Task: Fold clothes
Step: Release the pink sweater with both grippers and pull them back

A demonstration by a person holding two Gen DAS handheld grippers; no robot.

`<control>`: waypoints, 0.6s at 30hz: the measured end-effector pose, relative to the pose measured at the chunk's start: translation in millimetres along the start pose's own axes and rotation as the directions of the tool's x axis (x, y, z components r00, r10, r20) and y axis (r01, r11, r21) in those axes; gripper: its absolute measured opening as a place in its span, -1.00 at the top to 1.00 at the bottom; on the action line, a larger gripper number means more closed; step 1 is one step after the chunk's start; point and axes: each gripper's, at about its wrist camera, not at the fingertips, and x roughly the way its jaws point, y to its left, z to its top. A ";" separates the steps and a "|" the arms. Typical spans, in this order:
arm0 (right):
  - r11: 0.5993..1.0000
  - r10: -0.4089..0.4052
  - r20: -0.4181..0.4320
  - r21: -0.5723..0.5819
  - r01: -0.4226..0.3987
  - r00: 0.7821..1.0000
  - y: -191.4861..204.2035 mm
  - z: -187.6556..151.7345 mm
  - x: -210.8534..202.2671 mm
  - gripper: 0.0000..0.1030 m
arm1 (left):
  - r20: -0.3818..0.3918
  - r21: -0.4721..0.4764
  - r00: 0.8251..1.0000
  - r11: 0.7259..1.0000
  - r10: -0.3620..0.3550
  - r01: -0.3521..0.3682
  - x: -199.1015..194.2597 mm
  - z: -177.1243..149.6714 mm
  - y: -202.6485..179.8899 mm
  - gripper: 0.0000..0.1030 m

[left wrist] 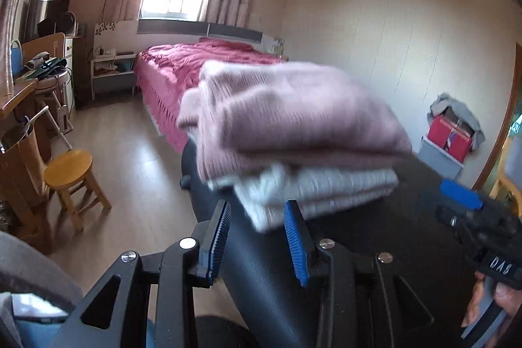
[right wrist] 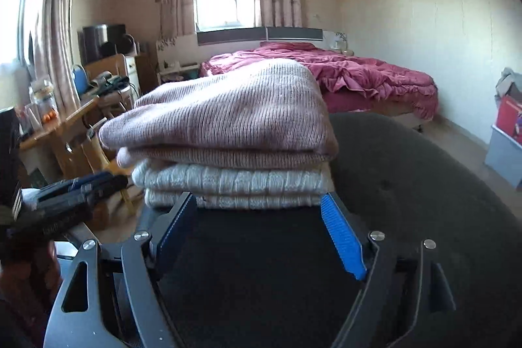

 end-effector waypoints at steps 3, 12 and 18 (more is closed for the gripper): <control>1.000 0.014 -0.001 0.006 -0.014 1.000 3.0 -1.6 -2.5 -0.58 | -0.023 0.051 1.000 0.999 0.010 -0.009 2.6 -8.2 -20.2 0.34; 1.000 -0.008 -0.029 -0.010 0.008 1.000 13.6 -7.3 -1.3 -0.61 | 0.033 0.031 0.982 0.982 0.184 -0.185 1.1 -11.6 -41.8 0.33; 1.000 -0.021 -0.027 0.022 0.021 0.999 6.8 -7.5 -2.8 -0.62 | -0.042 -0.024 0.962 0.962 0.269 -0.271 15.2 -15.7 -35.7 0.33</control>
